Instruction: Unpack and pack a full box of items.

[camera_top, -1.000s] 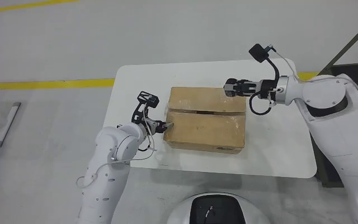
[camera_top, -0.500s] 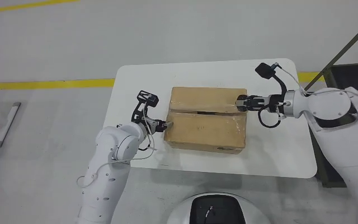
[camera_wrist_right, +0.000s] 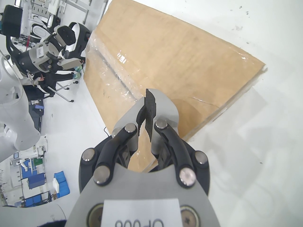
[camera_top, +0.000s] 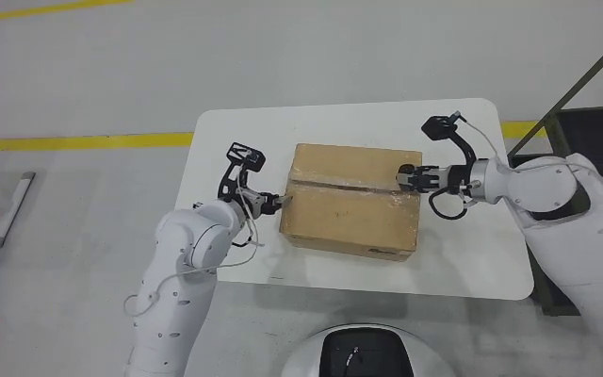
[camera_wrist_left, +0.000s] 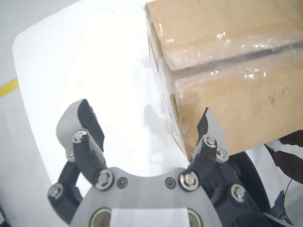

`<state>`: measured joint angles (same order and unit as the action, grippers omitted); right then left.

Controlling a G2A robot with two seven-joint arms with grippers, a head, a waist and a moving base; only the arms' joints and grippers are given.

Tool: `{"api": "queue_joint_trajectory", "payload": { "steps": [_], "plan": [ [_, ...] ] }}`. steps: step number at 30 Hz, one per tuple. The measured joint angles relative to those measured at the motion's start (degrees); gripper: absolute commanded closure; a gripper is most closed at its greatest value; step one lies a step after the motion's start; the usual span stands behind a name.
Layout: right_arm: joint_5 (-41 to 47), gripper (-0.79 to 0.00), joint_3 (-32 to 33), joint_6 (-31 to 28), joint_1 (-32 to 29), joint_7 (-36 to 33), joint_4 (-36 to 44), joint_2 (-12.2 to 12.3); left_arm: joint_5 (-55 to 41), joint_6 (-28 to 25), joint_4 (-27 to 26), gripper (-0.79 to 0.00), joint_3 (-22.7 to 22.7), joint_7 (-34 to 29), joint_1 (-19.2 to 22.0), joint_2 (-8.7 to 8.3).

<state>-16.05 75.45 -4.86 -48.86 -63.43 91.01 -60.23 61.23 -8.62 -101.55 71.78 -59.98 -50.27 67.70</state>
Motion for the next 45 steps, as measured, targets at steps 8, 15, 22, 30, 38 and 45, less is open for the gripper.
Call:
{"api": "queue_joint_trajectory", "payload": {
  "steps": [8, 15, 22, 30, 38, 45],
  "plan": [
    [-3.66, 0.000, -0.08, -3.02, -1.00, 0.14, 0.61, 0.66, -1.27, 0.11, 0.31, -0.058, -1.38, 3.78, 3.49, 0.43],
    [-4.42, 0.000, 0.58, -3.28, -1.75, 0.35, 1.78, 1.13, -2.43, -0.56, 3.02, 0.000, -7.31, 6.79, 7.79, 1.61],
    [-4.78, 0.000, 0.73, -3.60, -2.79, 1.44, 2.41, 1.48, -2.68, -1.00, 7.09, 0.000, -11.60, 7.92, 10.58, 2.59],
    [-4.53, 0.000, 0.49, -3.58, -3.06, 1.81, 2.69, 1.74, -3.35, -1.85, 10.45, 0.000, -13.71, 8.69, 11.49, 3.19],
    [-4.22, 0.000, 0.35, -3.51, -3.37, 2.14, 3.03, 2.01, -3.28, -3.15, 12.61, 0.000, -15.42, 9.81, 11.56, 3.65],
    [-4.05, 0.000, 0.20, -3.31, -3.51, 2.29, 3.13, 2.23, -1.61, -2.84, 15.03, 0.000, -16.68, 10.61, 11.64, 4.02]
  ]
}}
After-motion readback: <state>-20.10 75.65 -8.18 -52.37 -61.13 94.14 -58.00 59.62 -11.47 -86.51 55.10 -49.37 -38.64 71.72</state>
